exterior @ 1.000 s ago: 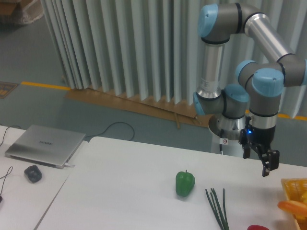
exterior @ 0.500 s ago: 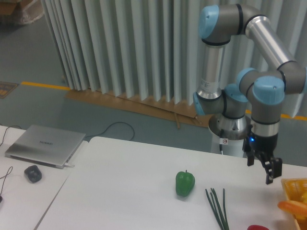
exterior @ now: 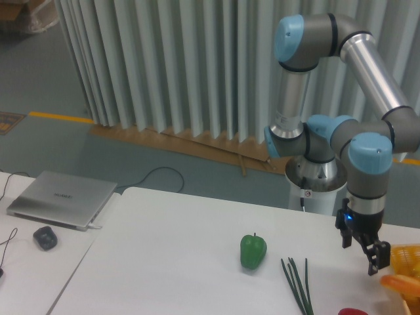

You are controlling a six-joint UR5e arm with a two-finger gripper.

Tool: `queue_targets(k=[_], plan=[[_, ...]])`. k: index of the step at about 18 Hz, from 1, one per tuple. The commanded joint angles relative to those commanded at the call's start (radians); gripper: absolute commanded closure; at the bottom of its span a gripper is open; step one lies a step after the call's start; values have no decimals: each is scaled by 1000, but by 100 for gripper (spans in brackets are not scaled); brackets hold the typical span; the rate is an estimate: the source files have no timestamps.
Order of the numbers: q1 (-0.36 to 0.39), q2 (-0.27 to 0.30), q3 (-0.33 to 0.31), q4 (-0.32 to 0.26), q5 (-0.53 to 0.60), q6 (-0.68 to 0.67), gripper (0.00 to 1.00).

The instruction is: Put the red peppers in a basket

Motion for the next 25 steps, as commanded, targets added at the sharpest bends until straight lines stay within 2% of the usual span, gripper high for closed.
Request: queue_targets(k=[3, 6, 9, 15, 21, 25], plan=[[8, -9, 14, 14, 5, 1, 0], [9, -79, 96, 8, 35, -8, 0], [27, -123, 126, 11, 32, -2, 0], [31, -184, 117, 17, 38, 2, 0], [25, -195, 91, 20, 43, -8, 0], [11, -235, 87, 43, 43, -9, 0]])
